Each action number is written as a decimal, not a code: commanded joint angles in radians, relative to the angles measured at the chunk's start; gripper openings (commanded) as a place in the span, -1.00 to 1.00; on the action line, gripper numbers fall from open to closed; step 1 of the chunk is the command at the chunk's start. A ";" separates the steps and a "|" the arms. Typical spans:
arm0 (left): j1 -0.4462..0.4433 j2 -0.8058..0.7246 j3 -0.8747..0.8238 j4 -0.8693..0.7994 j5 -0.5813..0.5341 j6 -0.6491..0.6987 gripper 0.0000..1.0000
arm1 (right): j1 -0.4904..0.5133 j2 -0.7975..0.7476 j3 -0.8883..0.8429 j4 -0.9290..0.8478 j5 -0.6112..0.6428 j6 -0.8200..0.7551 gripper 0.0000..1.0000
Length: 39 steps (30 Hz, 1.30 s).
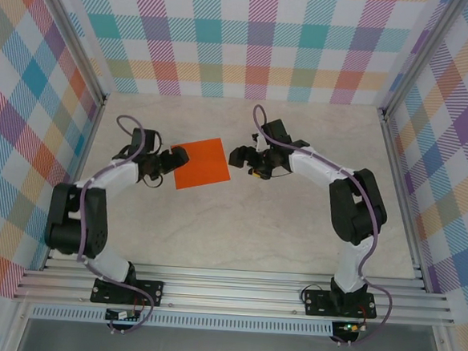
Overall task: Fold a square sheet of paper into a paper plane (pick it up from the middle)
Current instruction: Move the square sheet of paper to the center of the table.
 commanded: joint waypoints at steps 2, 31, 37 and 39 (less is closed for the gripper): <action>-0.037 0.162 0.170 -0.144 0.039 0.019 0.69 | -0.001 -0.007 0.028 -0.032 0.057 0.037 0.78; -0.492 0.308 0.162 -0.080 0.035 -0.108 0.47 | -0.139 -0.449 -0.434 -0.094 0.181 -0.012 0.81; -0.544 0.161 0.119 -0.061 -0.104 -0.189 0.49 | -0.140 -0.486 -0.479 -0.044 0.034 0.006 0.55; -0.540 0.082 0.082 -0.064 -0.184 -0.192 0.52 | -0.136 -0.475 -0.495 0.005 -0.020 0.031 0.46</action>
